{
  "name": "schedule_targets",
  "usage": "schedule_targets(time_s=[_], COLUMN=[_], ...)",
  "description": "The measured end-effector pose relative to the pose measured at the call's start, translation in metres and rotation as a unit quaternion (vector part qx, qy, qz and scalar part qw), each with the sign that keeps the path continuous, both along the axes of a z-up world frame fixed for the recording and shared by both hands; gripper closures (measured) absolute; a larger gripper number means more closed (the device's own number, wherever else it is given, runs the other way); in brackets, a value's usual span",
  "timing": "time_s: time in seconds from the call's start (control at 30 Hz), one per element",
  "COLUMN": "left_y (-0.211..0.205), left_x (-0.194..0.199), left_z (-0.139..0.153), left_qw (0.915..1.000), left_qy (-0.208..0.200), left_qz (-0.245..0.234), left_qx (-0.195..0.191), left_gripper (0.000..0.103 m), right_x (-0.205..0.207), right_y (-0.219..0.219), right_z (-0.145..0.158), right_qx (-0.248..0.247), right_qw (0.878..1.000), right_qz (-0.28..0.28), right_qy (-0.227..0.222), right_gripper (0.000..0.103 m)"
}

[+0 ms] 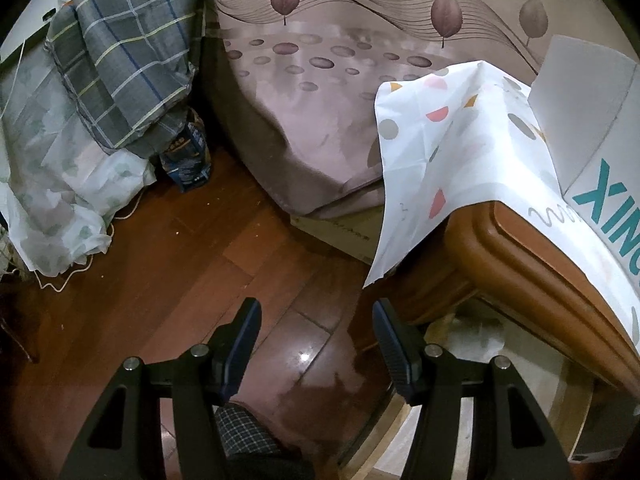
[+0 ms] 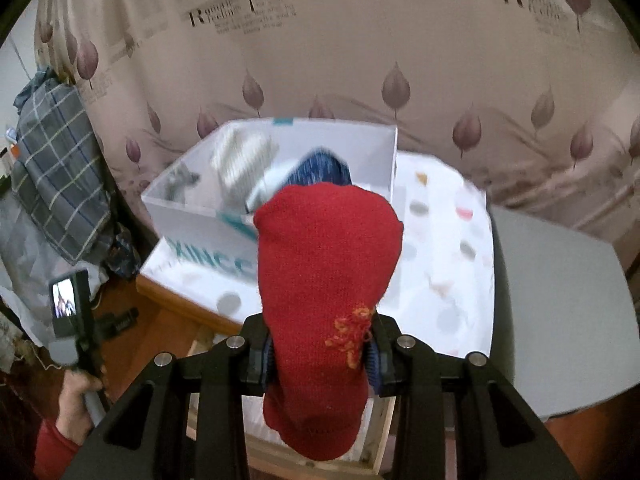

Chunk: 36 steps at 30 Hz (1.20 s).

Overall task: Take underwear out of drawer
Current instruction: 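Carry the red underwear with the right tool over the white box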

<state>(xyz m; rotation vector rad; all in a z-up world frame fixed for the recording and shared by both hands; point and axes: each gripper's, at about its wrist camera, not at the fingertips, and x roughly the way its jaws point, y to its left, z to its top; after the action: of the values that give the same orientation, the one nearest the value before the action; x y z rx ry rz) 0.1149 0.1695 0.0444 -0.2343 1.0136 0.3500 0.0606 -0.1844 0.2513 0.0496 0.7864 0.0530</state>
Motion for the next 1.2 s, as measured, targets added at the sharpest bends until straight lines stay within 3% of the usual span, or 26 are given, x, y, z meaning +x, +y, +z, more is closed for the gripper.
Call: schedule_targets(time_s=[0.3,0.47,0.83,1.2], left_y=[0.007,0.008,0.006,-0.002], left_x=[0.000,0.001,-0.001,-0.001], left_z=[-0.004,-0.005,-0.003,-0.002], left_qw=[0.9998,0.9998,0.9997,0.9994], left_qy=[0.010,0.012,0.012,0.013], left_qz=[0.014,0.015,-0.012,-0.026], left_qx=[-0.010,-0.008,0.016,0.020], left_gripper=[0.044,0.044,0.044,0.044], right_x=[0.051,0.092,0.170,0.209], right_y=[0.019,0.033,0.052,0.052], right_z=[0.052,0.057,0.018,-0.024], right_qx=[-0.021,-0.036,-0.063,-0.048], right_qw=[0.999,0.999,0.998,0.996], right_qz=[0.015,0.018,0.010,-0.008], right_qy=[-0.030,-0.025,0.026,0.071], right_gripper=[0.070,0.070,0.070,0.067])
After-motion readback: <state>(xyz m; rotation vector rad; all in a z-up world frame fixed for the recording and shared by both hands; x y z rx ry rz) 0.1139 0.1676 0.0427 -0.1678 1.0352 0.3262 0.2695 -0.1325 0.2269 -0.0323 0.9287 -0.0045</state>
